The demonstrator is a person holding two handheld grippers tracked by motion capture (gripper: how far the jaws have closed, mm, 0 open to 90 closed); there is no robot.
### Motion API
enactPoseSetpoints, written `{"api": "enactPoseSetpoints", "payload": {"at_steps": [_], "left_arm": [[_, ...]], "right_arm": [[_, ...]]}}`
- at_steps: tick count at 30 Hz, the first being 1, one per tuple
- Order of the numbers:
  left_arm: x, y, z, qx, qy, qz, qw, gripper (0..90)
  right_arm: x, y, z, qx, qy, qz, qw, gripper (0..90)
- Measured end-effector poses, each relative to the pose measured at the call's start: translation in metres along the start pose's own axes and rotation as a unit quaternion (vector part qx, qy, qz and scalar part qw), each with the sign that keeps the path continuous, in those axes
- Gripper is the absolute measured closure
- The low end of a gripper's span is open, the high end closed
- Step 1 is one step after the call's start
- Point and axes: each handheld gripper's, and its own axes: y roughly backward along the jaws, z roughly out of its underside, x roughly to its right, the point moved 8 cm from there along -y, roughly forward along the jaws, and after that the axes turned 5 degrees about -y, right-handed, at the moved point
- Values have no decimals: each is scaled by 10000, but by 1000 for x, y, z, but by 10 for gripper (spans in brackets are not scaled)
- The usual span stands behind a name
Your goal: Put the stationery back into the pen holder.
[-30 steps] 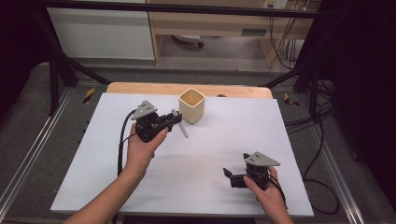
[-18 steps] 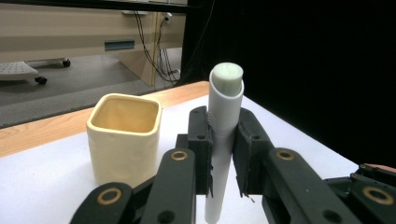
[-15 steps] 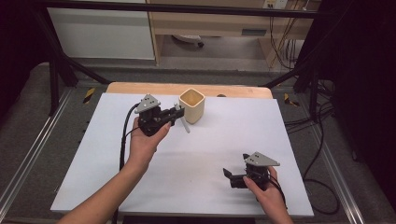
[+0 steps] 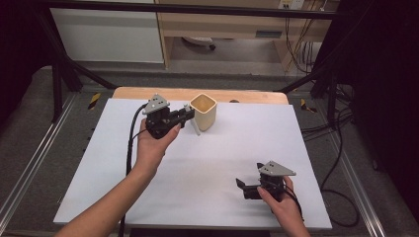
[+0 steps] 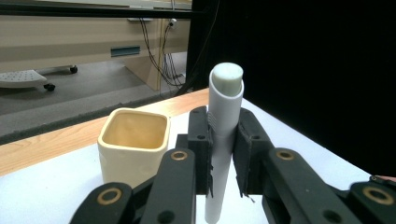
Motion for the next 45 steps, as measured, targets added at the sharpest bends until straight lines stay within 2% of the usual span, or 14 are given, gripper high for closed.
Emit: {"api": "enactPoseSetpoints", "payload": {"at_steps": [11,19,26,30,45], "left_arm": [[-2,-2,-10,-4,-88,-33,10000,786],[-14,-7,-23,27,-125,-182,9998,786],[-29,-16,-36,58,-240,-384,9990,786],[-34,-22,-44,76,-307,-441,9985,786],[-44,-37,-61,165,-337,-549,9978,786]], "right_arm": [[0,0,1,-21,-18,-21,10000,34],[0,0,1,-41,-10,-36,10000,34],[0,0,1,-42,-22,-43,10000,34],[0,-1,1,-40,-27,-52,10000,34],[0,0,1,-33,-9,-49,10000,34]]}}
